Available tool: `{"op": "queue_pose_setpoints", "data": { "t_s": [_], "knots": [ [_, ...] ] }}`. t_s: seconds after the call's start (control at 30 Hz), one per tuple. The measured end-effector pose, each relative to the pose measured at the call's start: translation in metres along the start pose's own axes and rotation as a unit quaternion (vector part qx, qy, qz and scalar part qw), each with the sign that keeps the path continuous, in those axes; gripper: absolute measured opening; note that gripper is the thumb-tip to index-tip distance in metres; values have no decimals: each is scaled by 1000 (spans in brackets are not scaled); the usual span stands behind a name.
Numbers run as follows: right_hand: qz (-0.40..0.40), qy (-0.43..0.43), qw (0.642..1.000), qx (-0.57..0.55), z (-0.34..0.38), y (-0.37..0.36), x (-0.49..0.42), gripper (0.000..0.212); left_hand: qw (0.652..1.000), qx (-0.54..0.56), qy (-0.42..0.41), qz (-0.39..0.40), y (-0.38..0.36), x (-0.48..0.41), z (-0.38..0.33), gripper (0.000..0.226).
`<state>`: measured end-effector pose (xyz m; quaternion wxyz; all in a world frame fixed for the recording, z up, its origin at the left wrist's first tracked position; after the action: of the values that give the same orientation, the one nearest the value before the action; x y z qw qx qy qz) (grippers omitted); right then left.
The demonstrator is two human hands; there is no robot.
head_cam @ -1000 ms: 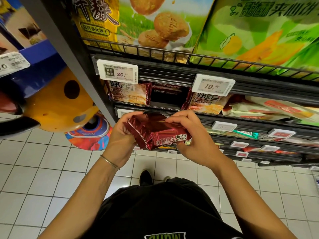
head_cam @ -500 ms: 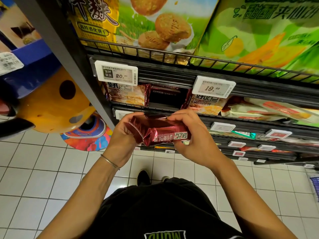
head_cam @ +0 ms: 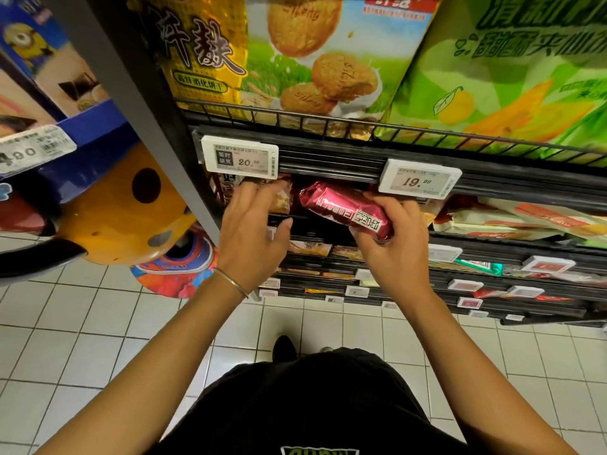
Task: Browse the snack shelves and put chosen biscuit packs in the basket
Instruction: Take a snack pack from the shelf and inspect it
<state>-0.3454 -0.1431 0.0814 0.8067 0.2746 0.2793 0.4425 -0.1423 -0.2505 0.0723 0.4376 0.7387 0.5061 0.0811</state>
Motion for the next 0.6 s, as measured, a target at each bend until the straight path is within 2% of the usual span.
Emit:
{"op": "queue_pose_setpoints", "data": {
  "t_s": [0.07, 0.17, 0.3, 0.43, 0.6],
  "knots": [
    [18, -17, 1000, 17, 1, -5, -4, 49, 996, -92, -10, 10, -2, -15, 3, 41],
    [32, -58, 997, 39, -3, -5, -12, 44, 977, -198, -6, 75, -14, -32, 7, 25],
    [17, -94, 995, 32, -10, -1, -18, 37, 953, -294, -15, 70, -12, -35, 4, 22],
    [30, -102, 993, 56, -7, -8, -28, 33, 940, -337, -14, 59, -8, -28, 8, 28],
    [36, -119, 988, 88, -6, -22, -37, 55, 950, -309, -18, 46, -3, -28, 8, 35]
  ]
}}
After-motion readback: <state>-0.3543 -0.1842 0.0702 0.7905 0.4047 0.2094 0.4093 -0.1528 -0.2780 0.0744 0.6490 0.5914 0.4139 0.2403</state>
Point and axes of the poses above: each hand's wrist, its own x-axis away from the middle knuckle, its own y-axis out of the back of the hand, z = x × y, the point moved 7 cm from there along -x, towards the middle knuckle, and after that the axes turned 3 degrees about z, right-handed, at the moved point
